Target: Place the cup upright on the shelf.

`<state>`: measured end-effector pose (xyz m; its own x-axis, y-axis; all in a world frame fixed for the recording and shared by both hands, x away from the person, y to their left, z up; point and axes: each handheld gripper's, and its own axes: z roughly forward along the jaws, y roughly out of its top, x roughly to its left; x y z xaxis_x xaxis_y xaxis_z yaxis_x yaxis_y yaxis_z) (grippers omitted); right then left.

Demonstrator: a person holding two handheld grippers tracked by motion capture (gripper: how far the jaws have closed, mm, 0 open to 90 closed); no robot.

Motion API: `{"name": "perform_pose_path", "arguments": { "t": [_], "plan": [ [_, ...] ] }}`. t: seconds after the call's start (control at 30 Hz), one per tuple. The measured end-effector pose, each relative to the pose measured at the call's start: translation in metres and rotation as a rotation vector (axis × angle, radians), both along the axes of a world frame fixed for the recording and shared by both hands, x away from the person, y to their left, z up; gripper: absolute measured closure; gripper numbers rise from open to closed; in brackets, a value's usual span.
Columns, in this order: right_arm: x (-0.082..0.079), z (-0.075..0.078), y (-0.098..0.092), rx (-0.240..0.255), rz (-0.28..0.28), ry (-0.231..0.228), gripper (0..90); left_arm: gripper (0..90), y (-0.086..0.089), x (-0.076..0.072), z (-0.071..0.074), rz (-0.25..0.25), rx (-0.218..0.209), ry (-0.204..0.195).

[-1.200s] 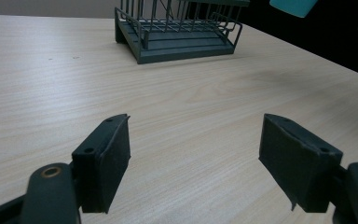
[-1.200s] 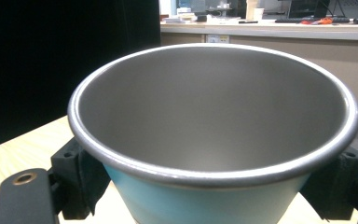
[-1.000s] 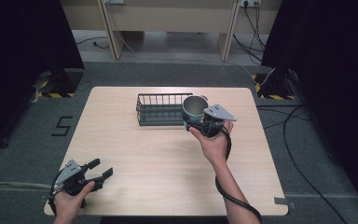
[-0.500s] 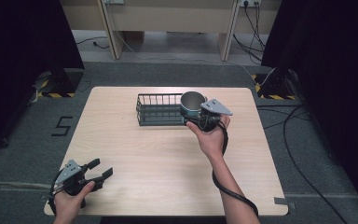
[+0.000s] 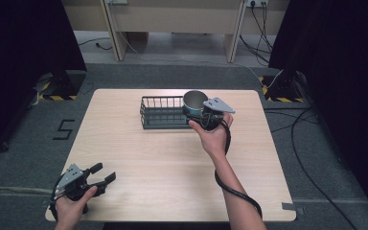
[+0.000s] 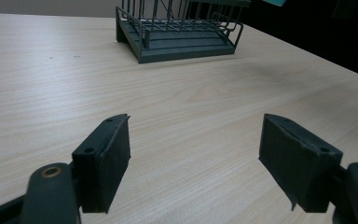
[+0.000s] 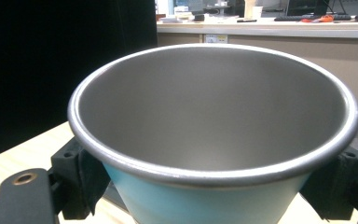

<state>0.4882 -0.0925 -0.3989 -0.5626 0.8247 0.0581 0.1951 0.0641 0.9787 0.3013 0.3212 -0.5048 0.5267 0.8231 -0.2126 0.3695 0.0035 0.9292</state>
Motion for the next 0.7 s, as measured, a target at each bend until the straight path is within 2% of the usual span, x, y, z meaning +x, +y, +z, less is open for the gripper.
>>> {"name": "perform_pose_path", "arguments": {
  "t": [0.7],
  "plan": [
    [0.018, 0.007, 0.014, 0.003, 0.005, -0.003, 15.9, 24.4, 0.0, 0.0, 0.0, 0.0, 0.004, 0.0]
  ]
}}
